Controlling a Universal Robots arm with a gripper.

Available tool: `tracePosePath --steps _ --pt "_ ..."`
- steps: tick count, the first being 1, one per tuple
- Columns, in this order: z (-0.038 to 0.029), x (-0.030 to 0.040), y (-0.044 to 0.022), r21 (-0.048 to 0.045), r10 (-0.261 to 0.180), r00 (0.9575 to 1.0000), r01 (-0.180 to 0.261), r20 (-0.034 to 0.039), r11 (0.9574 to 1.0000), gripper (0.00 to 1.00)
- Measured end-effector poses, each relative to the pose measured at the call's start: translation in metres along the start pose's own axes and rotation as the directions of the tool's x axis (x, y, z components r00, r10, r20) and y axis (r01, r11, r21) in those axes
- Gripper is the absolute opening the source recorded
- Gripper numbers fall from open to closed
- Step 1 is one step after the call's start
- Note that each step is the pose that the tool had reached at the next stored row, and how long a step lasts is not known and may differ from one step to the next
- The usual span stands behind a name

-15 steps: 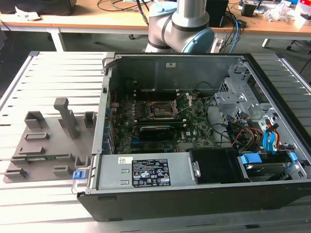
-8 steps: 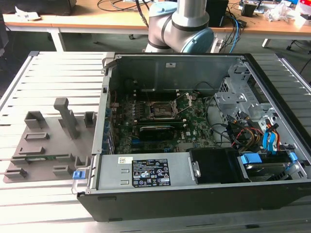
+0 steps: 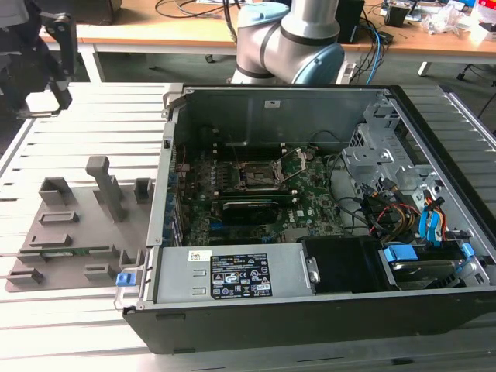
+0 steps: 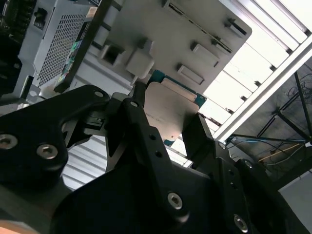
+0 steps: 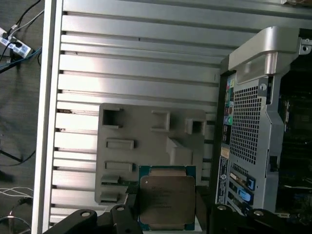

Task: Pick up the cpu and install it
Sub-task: 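Pick up the cpu and move it towards the insertion slot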

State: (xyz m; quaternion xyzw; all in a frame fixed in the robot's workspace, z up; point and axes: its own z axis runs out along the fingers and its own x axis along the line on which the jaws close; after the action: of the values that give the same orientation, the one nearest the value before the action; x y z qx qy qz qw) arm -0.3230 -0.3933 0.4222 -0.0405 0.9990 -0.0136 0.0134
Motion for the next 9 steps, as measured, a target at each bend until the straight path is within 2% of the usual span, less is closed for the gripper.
tracePosePath --steps 2,4,6,9 --pt "0.0004 -0.0125 -0.0006 0.0015 0.0 1.0 0.0 -0.0004 1.0 0.55" --pt "0.0005 -0.0181 -0.001 0.0028 0.0 1.0 0.0 -0.0012 1.0 0.55" --pt "0.0009 -0.0315 -0.0019 0.0037 0.0 1.0 0.0 -0.0034 1.0 0.55" --pt "0.0012 -0.0434 -0.0026 0.0039 0.0 1.0 0.0 -0.0056 1.0 0.55"
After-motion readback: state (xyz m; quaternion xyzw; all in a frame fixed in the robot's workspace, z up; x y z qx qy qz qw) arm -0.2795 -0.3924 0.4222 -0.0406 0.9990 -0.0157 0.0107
